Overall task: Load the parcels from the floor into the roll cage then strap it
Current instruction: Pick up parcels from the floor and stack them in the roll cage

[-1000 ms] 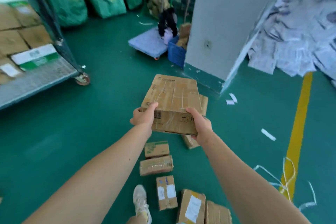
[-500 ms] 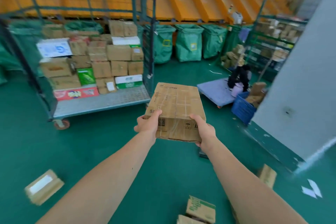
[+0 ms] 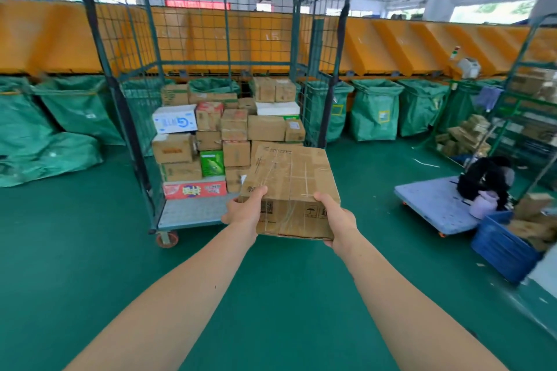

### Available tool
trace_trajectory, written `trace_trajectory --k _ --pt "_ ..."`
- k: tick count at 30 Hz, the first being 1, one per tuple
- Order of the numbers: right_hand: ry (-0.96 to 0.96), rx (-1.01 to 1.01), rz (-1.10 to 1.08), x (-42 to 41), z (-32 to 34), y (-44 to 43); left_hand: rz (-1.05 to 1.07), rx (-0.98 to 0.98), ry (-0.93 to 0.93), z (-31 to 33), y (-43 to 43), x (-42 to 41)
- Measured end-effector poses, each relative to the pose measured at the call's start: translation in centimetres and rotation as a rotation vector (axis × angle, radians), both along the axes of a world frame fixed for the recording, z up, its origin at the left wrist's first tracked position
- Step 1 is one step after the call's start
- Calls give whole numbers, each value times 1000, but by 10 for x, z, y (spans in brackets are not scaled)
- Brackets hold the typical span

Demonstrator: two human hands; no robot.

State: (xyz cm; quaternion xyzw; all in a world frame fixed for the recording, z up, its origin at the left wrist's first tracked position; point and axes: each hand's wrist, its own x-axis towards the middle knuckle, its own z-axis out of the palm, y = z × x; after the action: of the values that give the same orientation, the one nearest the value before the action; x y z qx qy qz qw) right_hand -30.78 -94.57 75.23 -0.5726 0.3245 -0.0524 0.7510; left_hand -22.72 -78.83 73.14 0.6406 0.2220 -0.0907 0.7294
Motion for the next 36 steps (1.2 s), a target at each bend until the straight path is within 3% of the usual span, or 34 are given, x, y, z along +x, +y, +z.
trace_trajectory --k 10,23,36 --pt "-19 -27 112 159 -4 17 83 -58 -34 0 26 134" --pt "-120 -50 269 447 13 -51 166 -100 -108 9 -29 403" --pt "-60 -79 238 689 0 -55 189 -71 -76 -12 -34 648"
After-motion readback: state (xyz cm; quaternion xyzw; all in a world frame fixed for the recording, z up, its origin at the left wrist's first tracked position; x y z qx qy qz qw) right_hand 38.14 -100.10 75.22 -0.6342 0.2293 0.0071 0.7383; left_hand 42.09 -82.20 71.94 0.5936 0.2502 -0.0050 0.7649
